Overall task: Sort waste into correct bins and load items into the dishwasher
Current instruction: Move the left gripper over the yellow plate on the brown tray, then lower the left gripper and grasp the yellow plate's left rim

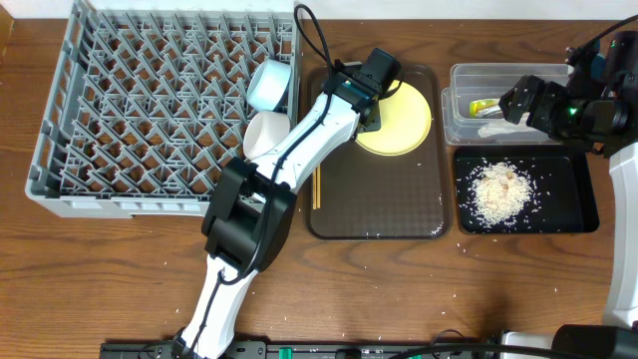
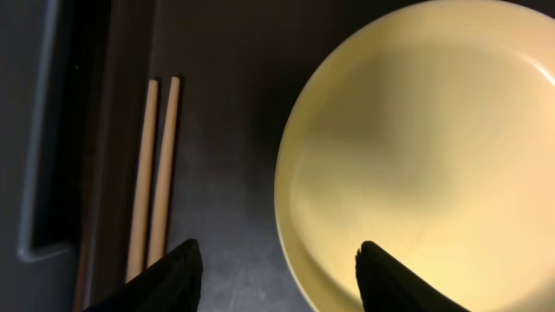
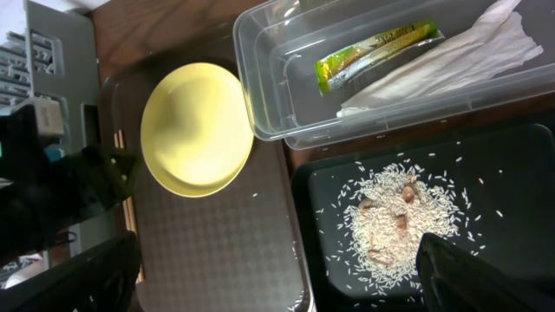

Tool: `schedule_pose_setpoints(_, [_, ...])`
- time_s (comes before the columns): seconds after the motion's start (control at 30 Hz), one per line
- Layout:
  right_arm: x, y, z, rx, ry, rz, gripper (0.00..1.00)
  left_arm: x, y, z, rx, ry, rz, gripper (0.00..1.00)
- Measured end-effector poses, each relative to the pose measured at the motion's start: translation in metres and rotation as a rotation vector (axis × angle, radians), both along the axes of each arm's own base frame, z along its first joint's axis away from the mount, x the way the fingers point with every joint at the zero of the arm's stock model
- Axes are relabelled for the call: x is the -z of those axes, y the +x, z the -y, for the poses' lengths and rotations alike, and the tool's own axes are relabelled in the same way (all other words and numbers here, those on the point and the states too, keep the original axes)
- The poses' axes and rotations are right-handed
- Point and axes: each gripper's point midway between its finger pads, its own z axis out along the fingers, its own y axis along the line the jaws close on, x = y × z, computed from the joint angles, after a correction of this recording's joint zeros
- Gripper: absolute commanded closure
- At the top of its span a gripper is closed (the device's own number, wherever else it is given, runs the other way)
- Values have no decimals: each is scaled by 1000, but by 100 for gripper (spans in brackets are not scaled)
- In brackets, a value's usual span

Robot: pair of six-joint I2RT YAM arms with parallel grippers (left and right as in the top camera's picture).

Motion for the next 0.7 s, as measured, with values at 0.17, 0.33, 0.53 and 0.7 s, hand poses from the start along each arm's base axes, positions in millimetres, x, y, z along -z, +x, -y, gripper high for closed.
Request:
schedule_pose_setpoints(0.17, [0, 0, 0, 0, 0, 0, 1, 25, 2, -1, -36, 13, -23, 47])
schedule_pose_setpoints(0.33, [0, 0, 0, 0, 0, 0, 1, 50, -2, -3, -45, 38, -62, 50])
schedule_pose_setpoints(0.53, [0, 0, 0, 0, 0, 0, 1, 55, -5, 2, -35, 10, -87, 52])
schedule_pose_setpoints(0.7, [0, 0, 0, 0, 0, 0, 1, 60, -19, 9, -10, -36, -160, 54])
